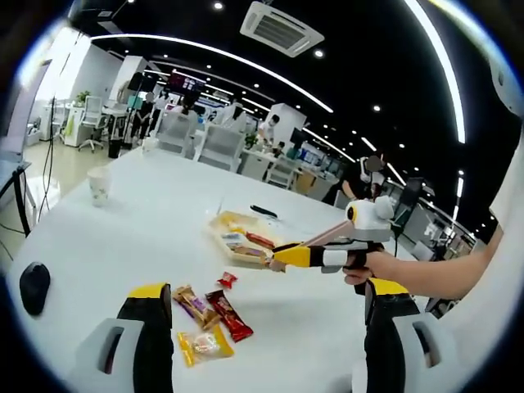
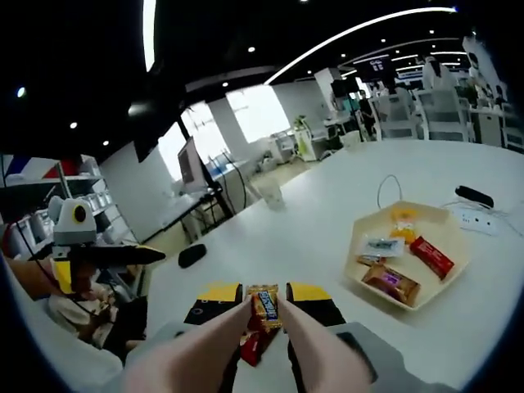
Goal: Place the target food into the container with the food tongs after gripping and lifting it, then release it inside without dropping or visibly crushing the food.
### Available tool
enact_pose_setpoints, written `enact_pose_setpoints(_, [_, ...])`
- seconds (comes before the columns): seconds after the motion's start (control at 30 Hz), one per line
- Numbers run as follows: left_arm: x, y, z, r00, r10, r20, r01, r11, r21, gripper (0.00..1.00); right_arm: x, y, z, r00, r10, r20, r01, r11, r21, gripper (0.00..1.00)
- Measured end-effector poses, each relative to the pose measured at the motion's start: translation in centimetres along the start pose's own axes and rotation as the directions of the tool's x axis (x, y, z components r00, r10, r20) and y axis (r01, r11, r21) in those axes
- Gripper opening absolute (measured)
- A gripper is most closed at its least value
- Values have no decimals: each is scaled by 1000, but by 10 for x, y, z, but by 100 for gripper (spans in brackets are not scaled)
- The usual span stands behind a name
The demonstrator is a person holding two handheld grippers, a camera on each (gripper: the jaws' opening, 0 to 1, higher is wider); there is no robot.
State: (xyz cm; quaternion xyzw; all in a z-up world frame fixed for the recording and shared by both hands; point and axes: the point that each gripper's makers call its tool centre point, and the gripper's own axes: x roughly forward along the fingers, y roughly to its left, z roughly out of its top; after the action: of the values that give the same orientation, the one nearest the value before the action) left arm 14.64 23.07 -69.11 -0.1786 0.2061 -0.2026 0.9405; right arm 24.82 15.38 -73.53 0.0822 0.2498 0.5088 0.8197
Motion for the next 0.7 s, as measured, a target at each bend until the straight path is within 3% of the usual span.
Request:
enact_pose_setpoints(0.13, [-3, 2, 0, 1000, 6, 19, -6, 1000, 1, 97, -3, 2, 5, 1000, 3, 16, -3, 1000, 9, 20])
enact_pose_setpoints(0.7, [4, -15, -6, 999, -31, -14, 31, 999, 19, 98, -23, 12, 29, 996, -9, 87, 9, 1000, -5, 20])
